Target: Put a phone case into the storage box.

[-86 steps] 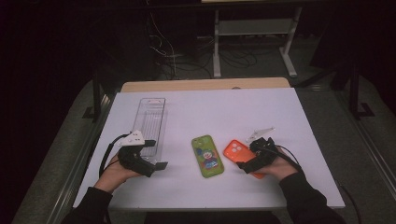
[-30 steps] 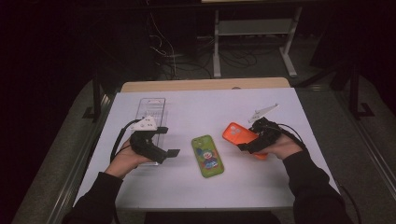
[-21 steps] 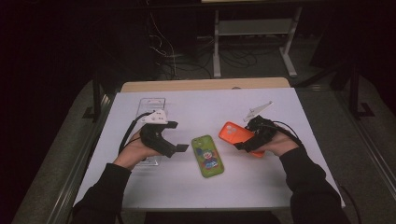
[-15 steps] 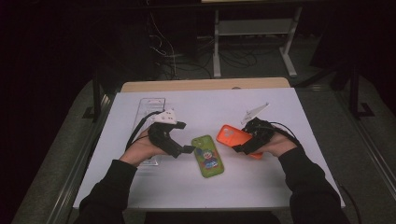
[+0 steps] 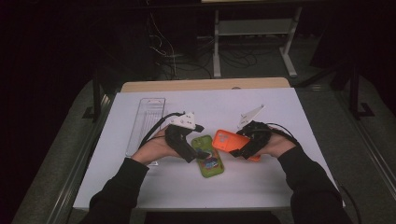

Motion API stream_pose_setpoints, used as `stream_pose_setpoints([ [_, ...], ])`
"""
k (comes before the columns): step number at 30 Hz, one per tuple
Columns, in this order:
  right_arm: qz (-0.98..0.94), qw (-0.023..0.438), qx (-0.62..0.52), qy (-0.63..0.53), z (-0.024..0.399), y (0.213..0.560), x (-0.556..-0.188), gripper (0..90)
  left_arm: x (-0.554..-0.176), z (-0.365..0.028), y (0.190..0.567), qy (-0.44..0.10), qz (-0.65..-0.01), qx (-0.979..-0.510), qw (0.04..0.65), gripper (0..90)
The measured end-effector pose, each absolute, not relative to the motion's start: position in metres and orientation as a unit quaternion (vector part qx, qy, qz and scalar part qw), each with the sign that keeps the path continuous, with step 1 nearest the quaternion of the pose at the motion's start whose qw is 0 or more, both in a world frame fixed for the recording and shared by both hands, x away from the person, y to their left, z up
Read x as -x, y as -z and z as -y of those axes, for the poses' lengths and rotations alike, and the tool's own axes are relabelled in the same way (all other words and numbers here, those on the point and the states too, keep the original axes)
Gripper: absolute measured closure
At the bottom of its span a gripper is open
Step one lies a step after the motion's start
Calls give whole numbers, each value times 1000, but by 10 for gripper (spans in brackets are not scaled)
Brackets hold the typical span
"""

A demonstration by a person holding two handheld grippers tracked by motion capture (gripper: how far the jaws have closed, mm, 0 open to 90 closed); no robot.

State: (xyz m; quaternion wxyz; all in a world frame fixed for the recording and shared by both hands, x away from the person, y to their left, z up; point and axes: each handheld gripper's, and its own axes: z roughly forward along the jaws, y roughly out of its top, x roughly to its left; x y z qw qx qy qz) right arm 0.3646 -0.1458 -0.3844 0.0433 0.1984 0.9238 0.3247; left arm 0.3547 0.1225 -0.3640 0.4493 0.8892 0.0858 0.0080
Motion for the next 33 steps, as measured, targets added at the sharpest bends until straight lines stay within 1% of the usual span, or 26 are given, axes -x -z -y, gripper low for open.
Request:
stream_pose_setpoints([
  [5, -929, 37, -166, -328, 138, 383, -359, 150, -350, -117, 364, -1, -70, -892, 447, 0],
  [7, -932, 34, -153, -326, 134, 383, -356, 150, -348, -115, 364, 5, -73, -888, 453, 0],
  [10, -935, 32, -138, -324, 127, 383, -352, 150, -348, -114, 365, 6, -64, -894, 444, 0],
  [17, -940, 25, -103, -324, 114, 381, -346, 150, -349, -113, 369, 7, -63, -897, 438, 0],
  [26, -944, 17, -72, -322, 103, 378, -337, 150, -345, -109, 374, 16, -23, -913, 408, 0],
  [28, -943, 13, -67, -325, 102, 377, -336, 150, -343, -108, 376, 23, -30, -914, 404, 0],
  [33, -943, 16, -54, -328, 98, 373, -332, 150, -340, -105, 380, 24, -18, -920, 391, 0],
])
